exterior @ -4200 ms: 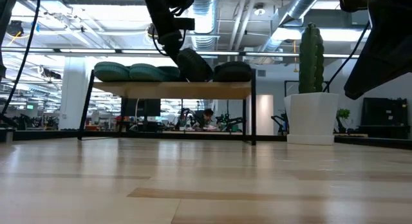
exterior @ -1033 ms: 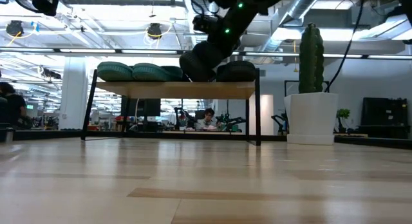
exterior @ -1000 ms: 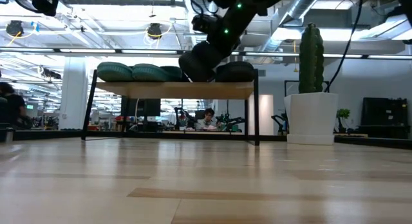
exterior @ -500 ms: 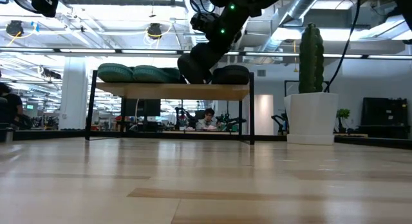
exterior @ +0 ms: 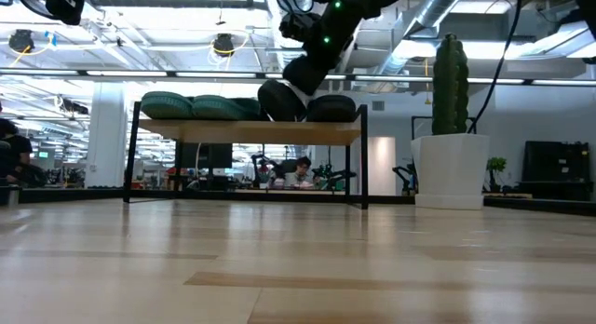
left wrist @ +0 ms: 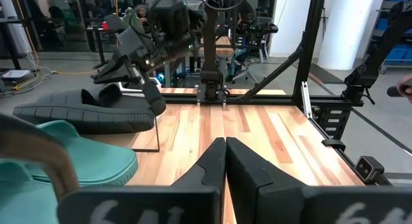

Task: Pick and place slides into the shelf
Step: Adjust the slides on the shelf

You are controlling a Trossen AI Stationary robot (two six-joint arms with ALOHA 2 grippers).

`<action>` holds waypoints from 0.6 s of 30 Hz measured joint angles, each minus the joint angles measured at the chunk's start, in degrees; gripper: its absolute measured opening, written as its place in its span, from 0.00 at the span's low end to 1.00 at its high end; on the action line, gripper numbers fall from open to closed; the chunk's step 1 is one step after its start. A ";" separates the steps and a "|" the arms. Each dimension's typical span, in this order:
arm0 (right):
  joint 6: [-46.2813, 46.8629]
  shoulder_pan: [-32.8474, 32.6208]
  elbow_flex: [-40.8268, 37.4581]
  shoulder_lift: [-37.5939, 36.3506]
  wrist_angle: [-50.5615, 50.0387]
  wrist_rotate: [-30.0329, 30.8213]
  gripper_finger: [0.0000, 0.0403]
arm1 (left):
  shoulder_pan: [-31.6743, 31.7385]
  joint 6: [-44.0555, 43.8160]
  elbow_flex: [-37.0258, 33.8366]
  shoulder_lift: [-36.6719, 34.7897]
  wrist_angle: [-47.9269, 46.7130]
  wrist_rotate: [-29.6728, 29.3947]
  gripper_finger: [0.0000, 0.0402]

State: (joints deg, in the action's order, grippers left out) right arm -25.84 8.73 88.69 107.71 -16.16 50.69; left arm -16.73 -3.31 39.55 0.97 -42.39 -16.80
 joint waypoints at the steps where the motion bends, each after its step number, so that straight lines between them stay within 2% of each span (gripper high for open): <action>1: 0.01 0.00 0.06 -0.16 0.09 -1.19 0.00 | 0.00 0.00 0.00 0.00 0.00 0.00 0.00; 4: -0.63 -0.16 0.19 -0.04 -0.63 -4.90 0.00 | 0.00 0.00 0.00 0.02 0.00 0.00 0.00; 10: -1.41 -0.06 6.64 -0.08 -10.83 -8.81 0.02 | 0.00 0.00 0.00 0.02 -0.02 0.00 0.00; 15: 1.84 2.26 13.21 -0.10 -16.99 -21.35 0.09 | 0.00 0.00 0.00 0.02 -0.02 0.00 0.00; 18: 1.89 3.52 14.49 -0.10 -18.01 -23.86 0.16 | 0.01 0.00 0.00 0.01 -0.02 0.00 0.00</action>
State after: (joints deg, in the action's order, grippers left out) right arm -23.94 12.25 103.18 107.61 -34.18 26.83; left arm -16.72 -3.31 39.55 0.98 -42.41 -16.80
